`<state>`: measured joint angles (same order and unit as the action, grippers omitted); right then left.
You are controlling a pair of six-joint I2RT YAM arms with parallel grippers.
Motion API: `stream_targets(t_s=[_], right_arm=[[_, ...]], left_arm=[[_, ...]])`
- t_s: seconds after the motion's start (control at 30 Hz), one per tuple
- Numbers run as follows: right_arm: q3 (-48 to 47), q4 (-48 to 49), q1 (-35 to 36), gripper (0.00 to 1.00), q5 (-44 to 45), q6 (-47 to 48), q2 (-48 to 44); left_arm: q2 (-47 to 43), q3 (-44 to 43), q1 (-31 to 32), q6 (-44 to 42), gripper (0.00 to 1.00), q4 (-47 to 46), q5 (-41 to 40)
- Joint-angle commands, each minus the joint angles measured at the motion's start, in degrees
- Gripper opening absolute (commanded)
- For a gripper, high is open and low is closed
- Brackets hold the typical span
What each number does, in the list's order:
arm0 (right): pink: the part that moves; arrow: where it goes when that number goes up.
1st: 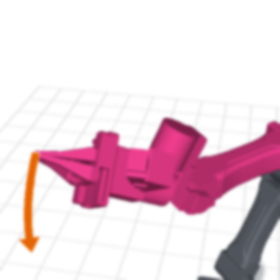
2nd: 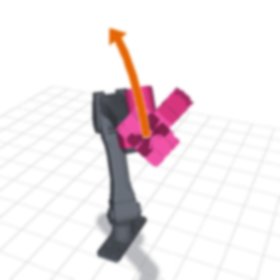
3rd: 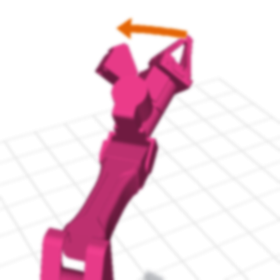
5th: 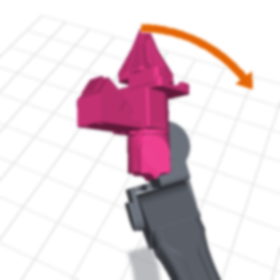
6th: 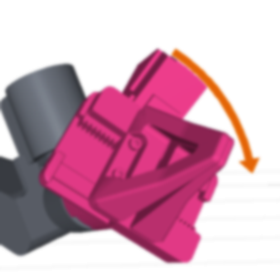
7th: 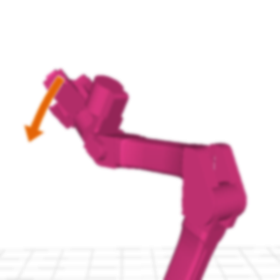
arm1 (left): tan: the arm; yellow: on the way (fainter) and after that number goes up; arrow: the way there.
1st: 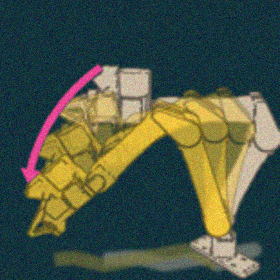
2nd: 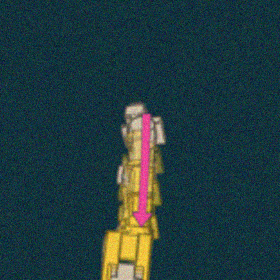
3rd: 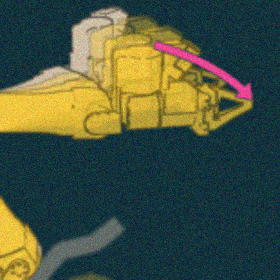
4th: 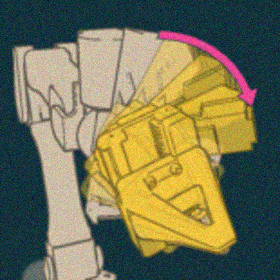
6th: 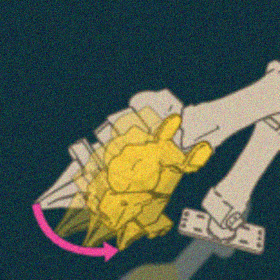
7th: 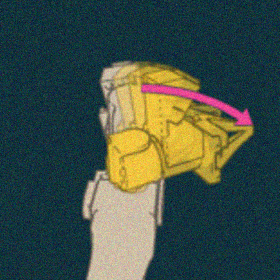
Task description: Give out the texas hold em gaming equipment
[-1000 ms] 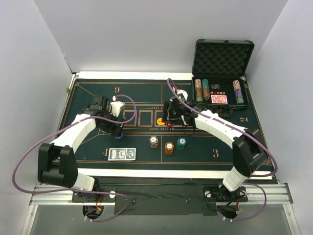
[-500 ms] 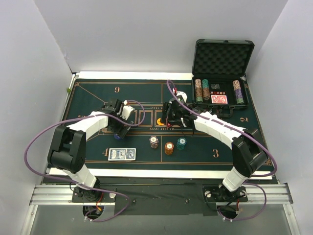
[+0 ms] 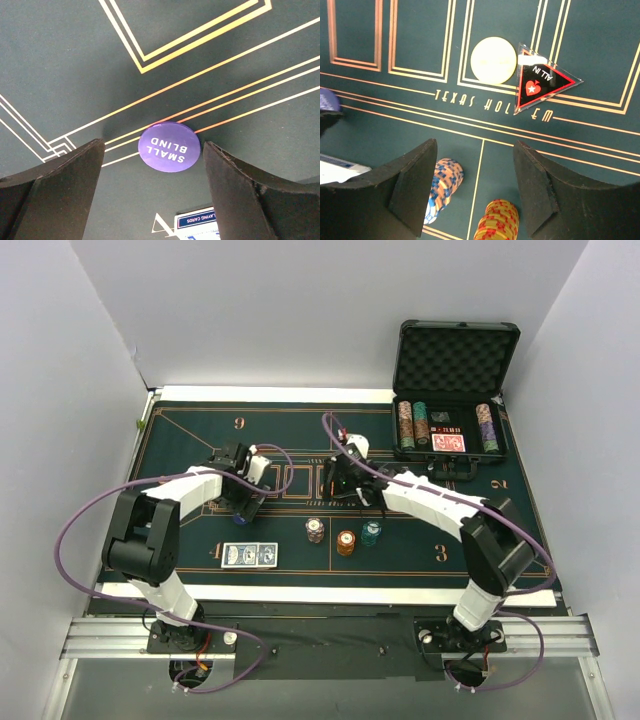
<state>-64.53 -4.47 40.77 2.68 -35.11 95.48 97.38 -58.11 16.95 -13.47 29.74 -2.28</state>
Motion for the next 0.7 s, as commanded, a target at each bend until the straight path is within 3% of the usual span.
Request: stream_targets(t_s=[0.0,0.2,0.37,0.5,0.67], right_arm=[[-3.57,-4.14,2.64,0.56,5.58,1.45,4.36],[-6.83,-4.85,3.43,0.52,6.46,0.57,9.54],[-10.6,-6.16,3.17,0.5,7.95,-0.22,14.19],[-14.82,-8.09,2.29,0.47,8.66,-0.57,18.15],[-20.98,-14.23,1.5,0.38,10.06,-0.92,23.69]], left_arm=[[0.88,-0.17,-4.02,0.2,0.89,-2.58,-2.38],[-1.23,0.36,-10.09,-0.32,0.87,-1.7,-0.18],[-4.3,0.19,-10.18,0.11,0.88,0.05,1.93],[-8.16,-1.65,-10.27,1.25,0.95,3.31,6.58],[-13.44,-7.09,-12.02,2.75,0.95,9.27,12.9]])
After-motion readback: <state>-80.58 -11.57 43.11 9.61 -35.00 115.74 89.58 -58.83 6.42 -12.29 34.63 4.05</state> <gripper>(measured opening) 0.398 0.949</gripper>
